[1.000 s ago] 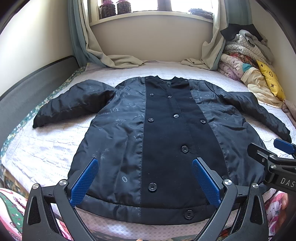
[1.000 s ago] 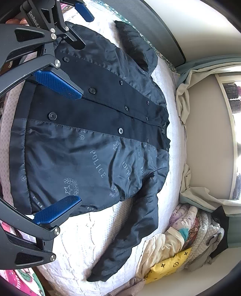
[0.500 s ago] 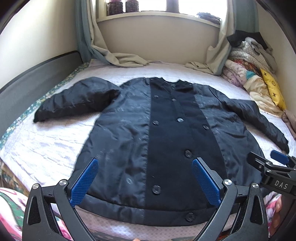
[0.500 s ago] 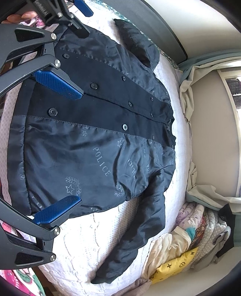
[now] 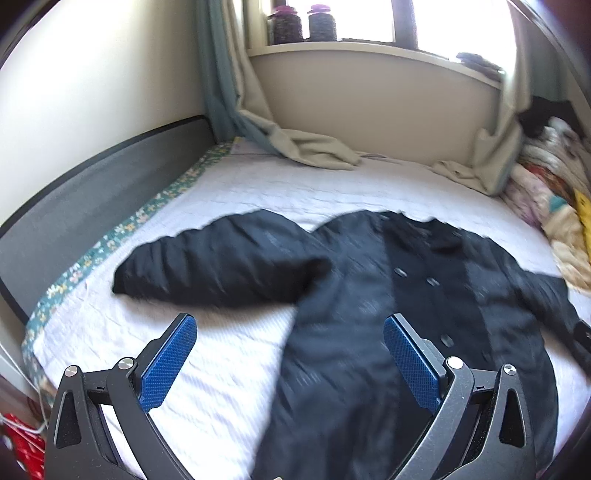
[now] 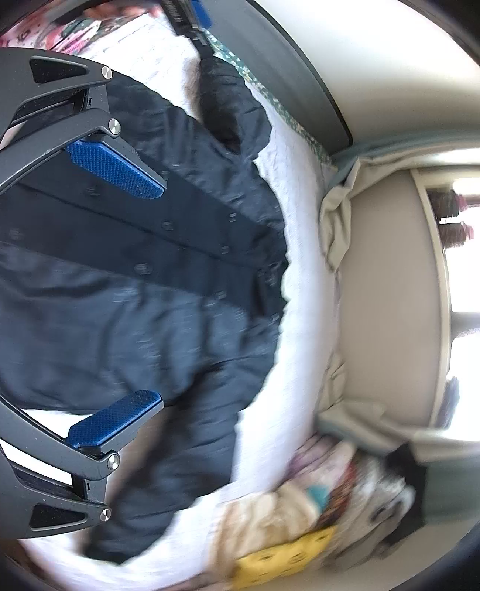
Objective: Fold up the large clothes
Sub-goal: 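Grasp the jacket sleeve nearest the left tool and lift it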
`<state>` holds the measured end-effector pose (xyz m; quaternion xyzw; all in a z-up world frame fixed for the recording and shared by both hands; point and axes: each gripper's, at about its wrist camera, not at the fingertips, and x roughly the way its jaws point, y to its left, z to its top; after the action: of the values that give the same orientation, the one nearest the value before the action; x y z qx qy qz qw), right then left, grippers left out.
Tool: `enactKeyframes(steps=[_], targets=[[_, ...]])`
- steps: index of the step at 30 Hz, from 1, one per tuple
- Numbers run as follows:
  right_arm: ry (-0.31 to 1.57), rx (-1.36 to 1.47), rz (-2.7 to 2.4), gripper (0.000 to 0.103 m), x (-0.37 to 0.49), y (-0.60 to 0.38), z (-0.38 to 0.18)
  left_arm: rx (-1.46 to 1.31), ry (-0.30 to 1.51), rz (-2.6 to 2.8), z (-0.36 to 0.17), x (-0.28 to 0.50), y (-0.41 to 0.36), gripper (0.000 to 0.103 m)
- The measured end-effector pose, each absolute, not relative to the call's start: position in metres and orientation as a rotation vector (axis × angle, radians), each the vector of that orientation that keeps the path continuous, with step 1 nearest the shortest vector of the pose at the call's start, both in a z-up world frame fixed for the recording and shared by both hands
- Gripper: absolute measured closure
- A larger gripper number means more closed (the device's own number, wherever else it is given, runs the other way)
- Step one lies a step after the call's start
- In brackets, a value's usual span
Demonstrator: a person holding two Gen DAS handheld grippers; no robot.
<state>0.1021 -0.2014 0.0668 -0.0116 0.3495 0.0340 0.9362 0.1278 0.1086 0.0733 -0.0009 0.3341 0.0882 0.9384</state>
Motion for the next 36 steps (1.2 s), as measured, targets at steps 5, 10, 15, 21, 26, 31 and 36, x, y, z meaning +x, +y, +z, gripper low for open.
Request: enactKeyframes(steps=[5,10,15,21,26,31,36], targets=[[0.696,-0.052,0.124,0.0,0.155,-0.2,0.071,-0.076,0.732,0.223,0.072,0.171,0.143,0.001],[0.636,-0.07,0.152,0.0,0.181,-0.207,0.053,-0.164,0.797,0.26,0.053,0.194,0.171,0.001],[0.721,-0.066,0.153,0.0,0.205,-0.217,0.03,-0.32,0.848,0.259,0.04,0.217,0.208,0.001],[0.778,0.026,0.157,0.0,0.216,-0.232,0.018,-0.588,0.882,0.255,0.024,0.249,0.274,0.001],[0.793,0.049,0.158,0.0,0.219,-0.234,0.016,-0.876,0.882,0.279,-0.015,0.254,0.325,0.005],[0.81,0.08,0.157,0.0,0.227,-0.236,0.012,-1.037,0.887,0.328,-0.058,0.247,0.358,0.01],[0.831,0.108,0.166,0.0,0.239,-0.234,0.002,-1.238,0.855,0.327,-0.095,0.248,0.384,0.01]])
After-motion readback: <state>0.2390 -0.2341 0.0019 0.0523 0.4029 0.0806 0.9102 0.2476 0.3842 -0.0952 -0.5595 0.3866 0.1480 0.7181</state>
